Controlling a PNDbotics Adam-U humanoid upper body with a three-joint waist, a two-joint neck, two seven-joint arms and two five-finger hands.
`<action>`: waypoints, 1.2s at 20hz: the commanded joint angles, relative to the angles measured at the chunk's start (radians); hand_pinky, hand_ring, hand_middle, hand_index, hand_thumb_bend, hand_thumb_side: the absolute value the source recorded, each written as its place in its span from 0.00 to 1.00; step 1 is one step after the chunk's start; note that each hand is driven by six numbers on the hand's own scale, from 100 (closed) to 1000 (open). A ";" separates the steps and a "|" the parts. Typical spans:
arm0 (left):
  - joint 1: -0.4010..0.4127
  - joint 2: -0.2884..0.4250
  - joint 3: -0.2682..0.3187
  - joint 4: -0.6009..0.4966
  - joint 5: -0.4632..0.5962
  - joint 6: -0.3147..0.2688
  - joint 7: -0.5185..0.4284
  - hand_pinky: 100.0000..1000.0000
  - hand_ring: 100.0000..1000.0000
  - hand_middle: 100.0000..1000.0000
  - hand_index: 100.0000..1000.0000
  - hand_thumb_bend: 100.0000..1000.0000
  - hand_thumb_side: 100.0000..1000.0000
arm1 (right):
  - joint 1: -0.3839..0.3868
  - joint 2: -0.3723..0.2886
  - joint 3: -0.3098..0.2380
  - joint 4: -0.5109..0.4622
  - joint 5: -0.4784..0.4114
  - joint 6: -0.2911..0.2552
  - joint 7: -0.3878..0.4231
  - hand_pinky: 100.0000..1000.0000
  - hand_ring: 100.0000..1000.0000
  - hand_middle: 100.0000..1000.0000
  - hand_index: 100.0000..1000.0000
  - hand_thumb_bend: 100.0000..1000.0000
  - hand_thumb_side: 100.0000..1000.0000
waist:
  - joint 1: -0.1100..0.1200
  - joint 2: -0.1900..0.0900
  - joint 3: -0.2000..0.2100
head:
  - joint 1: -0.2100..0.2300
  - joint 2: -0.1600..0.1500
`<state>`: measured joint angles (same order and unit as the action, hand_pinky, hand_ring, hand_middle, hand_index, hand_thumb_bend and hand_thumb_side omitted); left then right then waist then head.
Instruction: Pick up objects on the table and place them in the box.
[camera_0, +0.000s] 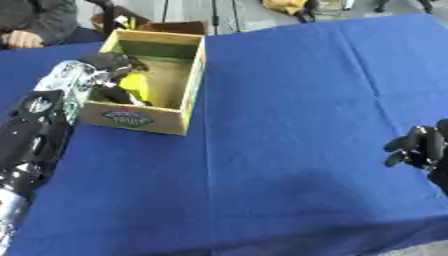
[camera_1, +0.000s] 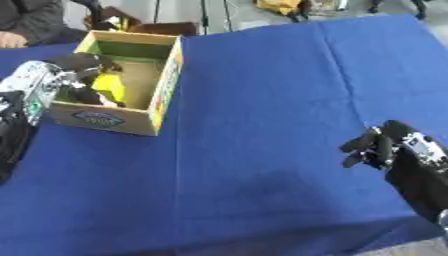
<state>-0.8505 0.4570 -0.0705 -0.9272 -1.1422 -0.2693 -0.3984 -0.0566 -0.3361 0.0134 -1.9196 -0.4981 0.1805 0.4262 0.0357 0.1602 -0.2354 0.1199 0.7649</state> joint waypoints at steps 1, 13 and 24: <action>-0.008 0.053 0.023 -0.124 0.067 0.028 0.086 0.87 0.89 0.87 0.93 0.79 0.88 | -0.004 -0.012 -0.004 -0.007 -0.002 -0.003 -0.001 0.53 0.62 0.42 0.32 0.00 0.54 | -0.004 -0.019 0.007 | -0.008 0.005; 0.160 0.154 0.061 -0.610 0.727 0.225 0.417 0.64 0.65 0.63 0.70 0.28 0.78 | 0.005 -0.006 -0.017 -0.006 -0.006 -0.007 -0.010 0.53 0.62 0.42 0.32 0.00 0.54 | -0.014 -0.026 0.054 | -0.029 0.005; 0.428 -0.067 0.094 -0.815 0.904 0.208 0.571 0.60 0.60 0.58 0.66 0.27 0.92 | -0.002 -0.005 -0.034 -0.009 -0.004 -0.015 -0.029 0.53 0.62 0.42 0.32 0.00 0.54 | -0.020 -0.004 0.144 | -0.064 0.005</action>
<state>-0.4146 0.3950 0.0075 -1.7118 -0.2587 -0.0599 0.1541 -0.0488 -0.3292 -0.0121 -1.9144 -0.4985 0.1665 0.4014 0.0164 0.1670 -0.0912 0.0590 0.7649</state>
